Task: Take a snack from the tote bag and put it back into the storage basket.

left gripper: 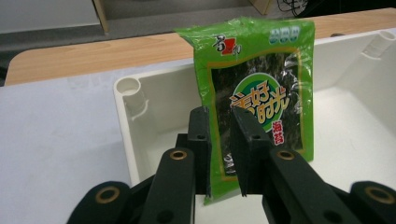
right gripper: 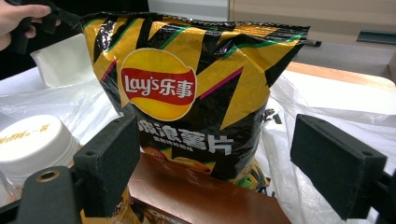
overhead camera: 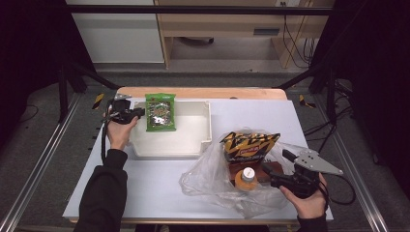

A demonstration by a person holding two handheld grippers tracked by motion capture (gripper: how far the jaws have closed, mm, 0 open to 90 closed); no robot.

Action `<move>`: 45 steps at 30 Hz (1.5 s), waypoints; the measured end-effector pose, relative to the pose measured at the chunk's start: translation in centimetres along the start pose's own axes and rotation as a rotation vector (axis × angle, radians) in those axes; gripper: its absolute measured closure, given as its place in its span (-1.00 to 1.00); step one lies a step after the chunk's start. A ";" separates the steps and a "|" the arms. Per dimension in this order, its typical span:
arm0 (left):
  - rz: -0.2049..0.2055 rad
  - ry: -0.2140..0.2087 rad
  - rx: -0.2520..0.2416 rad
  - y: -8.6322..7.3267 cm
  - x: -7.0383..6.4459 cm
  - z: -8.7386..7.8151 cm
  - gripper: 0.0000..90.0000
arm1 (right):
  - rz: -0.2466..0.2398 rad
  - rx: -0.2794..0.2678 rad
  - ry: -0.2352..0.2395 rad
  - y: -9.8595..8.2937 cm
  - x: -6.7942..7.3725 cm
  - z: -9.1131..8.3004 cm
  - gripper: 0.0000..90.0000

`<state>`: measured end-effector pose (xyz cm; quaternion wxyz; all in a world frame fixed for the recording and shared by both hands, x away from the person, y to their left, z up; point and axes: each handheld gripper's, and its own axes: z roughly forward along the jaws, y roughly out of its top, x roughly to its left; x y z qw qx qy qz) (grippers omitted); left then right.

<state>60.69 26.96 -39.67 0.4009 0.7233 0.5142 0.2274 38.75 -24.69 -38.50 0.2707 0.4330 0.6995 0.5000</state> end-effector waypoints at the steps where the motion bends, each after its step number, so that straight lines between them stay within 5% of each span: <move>1: 0.007 -0.005 -0.006 0.0 -0.1 -0.3 0.70 | 0.002 0.000 -0.001 0.0 0.0 0.0 -0.64; 11: 0.050 -0.050 -0.103 -0.3 -2.0 -4.3 0.48 | 0.010 -0.019 0.008 0.2 0.0 -0.5 -0.56; 21: 0.085 -0.129 -0.182 -2.1 -5.4 -7.8 0.35 | 0.014 -0.026 0.044 0.2 0.2 -0.7 -0.30; 36: 0.166 -0.228 -0.193 -5.1 -10.9 -9.4 0.25 | 0.005 0.064 0.070 -1.5 -0.3 -1.8 0.24; 45: 0.223 -0.293 -0.205 -5.8 -14.2 -9.8 0.21 | 0.008 0.047 0.049 -1.8 -0.7 -1.5 0.06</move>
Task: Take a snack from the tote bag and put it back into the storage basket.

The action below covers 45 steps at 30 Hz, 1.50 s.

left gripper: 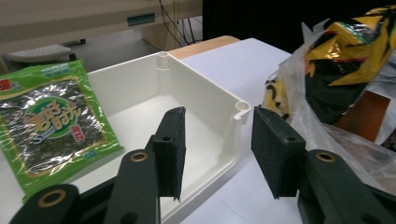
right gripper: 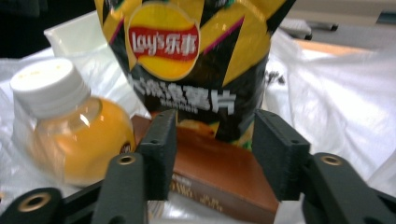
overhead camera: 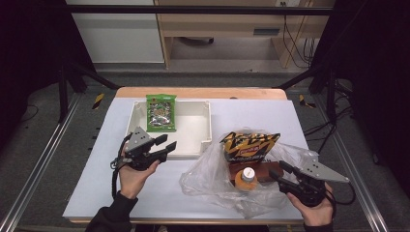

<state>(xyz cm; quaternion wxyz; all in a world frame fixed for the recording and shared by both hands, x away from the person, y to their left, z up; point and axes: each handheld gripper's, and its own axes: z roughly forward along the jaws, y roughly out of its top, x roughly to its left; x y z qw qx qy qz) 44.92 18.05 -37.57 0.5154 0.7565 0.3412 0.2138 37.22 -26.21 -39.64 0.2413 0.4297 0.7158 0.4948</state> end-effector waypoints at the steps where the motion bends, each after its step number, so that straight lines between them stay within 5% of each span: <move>1: 0.006 -0.007 0.003 -0.1 -0.2 0.0 0.20 | -0.002 -0.008 -0.005 0.2 0.0 0.0 0.00; 7: 0.005 -0.020 0.014 -0.9 -0.8 0.2 0.12 | 0.004 -0.059 -0.017 1.6 -0.1 0.4 -0.28; 20: -0.020 0.006 0.040 -3.0 -0.5 -0.4 -0.07 | 0.024 -0.084 -0.041 4.2 -0.4 2.4 -0.66; 35: -0.024 0.014 0.045 -3.8 0.5 -1.3 -0.15 | 0.018 -0.071 -0.063 4.8 -1.4 3.9 -0.74; 45: -0.032 0.023 0.040 -3.9 0.9 -1.5 -0.15 | -0.002 -0.040 -0.015 5.0 -1.6 6.0 -0.75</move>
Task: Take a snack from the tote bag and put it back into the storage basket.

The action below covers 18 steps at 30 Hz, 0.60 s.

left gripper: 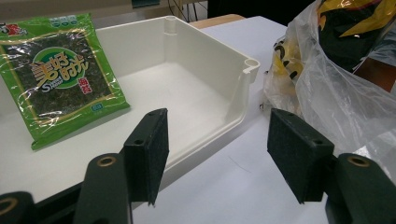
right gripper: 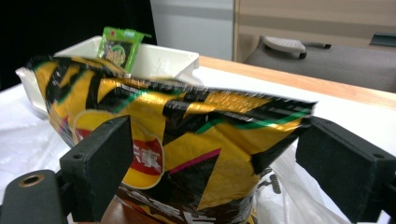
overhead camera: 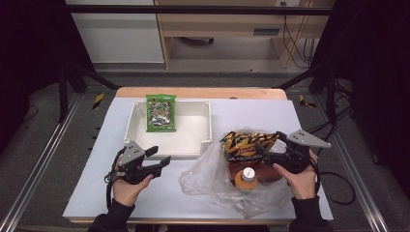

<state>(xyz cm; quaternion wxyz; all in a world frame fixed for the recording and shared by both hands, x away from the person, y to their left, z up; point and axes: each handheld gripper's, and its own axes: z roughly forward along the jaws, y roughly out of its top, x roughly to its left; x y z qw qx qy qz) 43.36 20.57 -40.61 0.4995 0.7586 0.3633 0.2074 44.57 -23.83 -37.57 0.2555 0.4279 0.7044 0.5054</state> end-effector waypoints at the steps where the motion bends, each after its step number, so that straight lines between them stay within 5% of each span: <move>1: 0.001 -0.001 0.000 0.0 0.0 0.0 -0.15 | -0.004 0.006 -0.002 0.0 0.0 0.2 -0.74; 9: -0.009 0.005 -0.002 0.0 0.4 0.0 -0.15 | 0.008 -0.026 0.073 -0.6 -0.2 1.1 -0.42; 14: -0.011 0.005 -0.006 0.0 0.4 0.0 -0.15 | -0.017 -0.034 0.067 -0.7 -0.1 0.9 0.01; 18: -0.010 0.001 -0.008 0.0 0.4 0.0 -0.15 | -0.025 -0.033 0.062 -0.7 -0.2 1.0 0.08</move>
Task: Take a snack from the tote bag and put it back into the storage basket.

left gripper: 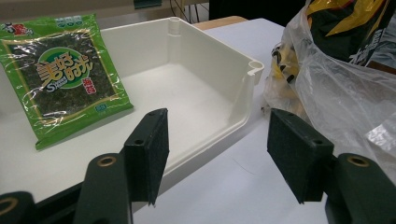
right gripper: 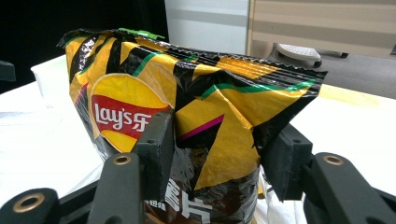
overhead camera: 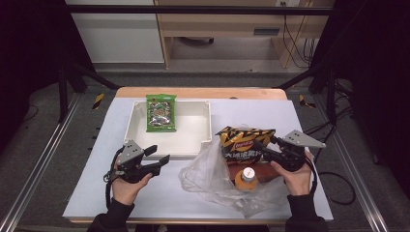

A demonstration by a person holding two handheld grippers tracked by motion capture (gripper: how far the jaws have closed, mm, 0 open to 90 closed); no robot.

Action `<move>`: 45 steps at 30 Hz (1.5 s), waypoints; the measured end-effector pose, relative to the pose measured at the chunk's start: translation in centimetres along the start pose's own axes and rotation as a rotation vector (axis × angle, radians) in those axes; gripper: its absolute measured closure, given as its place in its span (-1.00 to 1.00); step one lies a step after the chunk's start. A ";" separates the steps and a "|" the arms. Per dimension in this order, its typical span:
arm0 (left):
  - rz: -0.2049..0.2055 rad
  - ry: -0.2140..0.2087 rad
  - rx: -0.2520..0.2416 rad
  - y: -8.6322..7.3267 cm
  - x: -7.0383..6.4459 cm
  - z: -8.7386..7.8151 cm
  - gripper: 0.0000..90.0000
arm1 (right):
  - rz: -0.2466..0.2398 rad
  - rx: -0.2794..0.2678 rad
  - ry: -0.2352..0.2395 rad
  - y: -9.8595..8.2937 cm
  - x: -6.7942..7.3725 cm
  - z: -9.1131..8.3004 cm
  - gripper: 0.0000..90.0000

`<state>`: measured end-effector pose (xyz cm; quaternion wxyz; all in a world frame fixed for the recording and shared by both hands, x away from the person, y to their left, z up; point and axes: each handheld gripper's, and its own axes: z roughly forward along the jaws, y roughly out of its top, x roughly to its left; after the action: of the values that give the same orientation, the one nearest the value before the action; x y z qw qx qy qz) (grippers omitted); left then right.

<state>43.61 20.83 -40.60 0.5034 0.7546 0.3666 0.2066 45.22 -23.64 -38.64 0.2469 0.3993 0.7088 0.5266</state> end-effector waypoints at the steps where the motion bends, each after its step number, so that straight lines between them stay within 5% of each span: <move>1: -0.002 -0.001 -0.001 0.0 0.0 0.0 -0.15 | 0.002 -0.002 0.000 0.0 0.0 0.1 0.04; 5: -0.003 -0.001 0.000 0.0 0.0 0.1 -0.15 | 0.001 0.011 0.022 0.0 -0.1 0.7 -0.03; 14: -0.006 -0.003 -0.002 0.0 0.1 0.0 -0.15 | -0.010 0.018 0.027 -0.1 -0.4 0.7 0.72; 18: -0.007 -0.002 -0.006 0.1 0.1 0.0 -0.15 | 0.001 0.014 0.030 -0.3 -0.5 0.5 0.86; 28: -0.007 -0.001 -0.014 0.2 0.2 -0.3 -0.15 | -0.001 -0.030 0.021 0.0 -0.2 -0.6 0.96; 45: 0.001 -0.002 -0.031 0.6 -0.1 -0.7 -0.16 | 0.014 -0.103 0.091 2.4 1.0 -3.6 0.96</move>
<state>43.27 21.05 -39.75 0.5152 0.7473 0.3624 0.2117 42.63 -24.51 -35.13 0.2309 0.3667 0.6883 0.5818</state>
